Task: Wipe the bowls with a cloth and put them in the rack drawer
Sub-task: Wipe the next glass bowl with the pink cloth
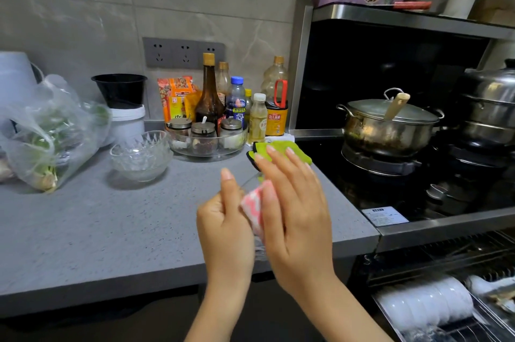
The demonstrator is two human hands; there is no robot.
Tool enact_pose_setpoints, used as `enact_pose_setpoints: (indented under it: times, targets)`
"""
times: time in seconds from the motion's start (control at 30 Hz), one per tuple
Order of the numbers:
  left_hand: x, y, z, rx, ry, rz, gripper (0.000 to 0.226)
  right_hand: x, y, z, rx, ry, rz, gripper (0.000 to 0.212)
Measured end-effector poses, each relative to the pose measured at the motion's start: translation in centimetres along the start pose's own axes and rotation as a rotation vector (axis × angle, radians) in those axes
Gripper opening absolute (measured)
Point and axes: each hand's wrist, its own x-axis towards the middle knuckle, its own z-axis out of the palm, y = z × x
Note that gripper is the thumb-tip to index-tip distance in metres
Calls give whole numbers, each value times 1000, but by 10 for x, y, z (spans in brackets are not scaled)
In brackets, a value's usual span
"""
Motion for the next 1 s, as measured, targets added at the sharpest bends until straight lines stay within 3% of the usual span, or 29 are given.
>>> enact_pose_setpoints:
  times: [0.07,0.13,0.3,0.37,0.47,0.53,0.63,0.77,0.87,1.0]
  targets:
    - [-5,-1,2,-11,-41,-30,59,2,0,1,-74,7,-73,46]
    - [-5,0,2,0,-33,-24,61,7,1,-2,11,-7,-31,44]
    - [-2,11,-5,-23,30,39,53,14,10,-8,531,-27,398,43]
    - [0,10,-7,-14,43,58,54,9,2,-6,436,-16,337,44]
    - [0,4,-7,49,26,91,58,4,-9,0,57,-25,82,42]
    - [-2,1,-8,98,-5,122,61,9,-8,2,19,-35,46,41]
    - [-1,2,-11,83,-31,138,60,16,0,-2,274,-54,250,38]
    - [1,3,-15,-21,2,70,65,23,7,-9,582,-115,566,53]
    - [5,-7,-20,-83,0,13,77,26,8,-17,846,-159,807,43]
    - [6,-8,-20,-80,-33,10,72,19,12,-22,787,-117,892,49]
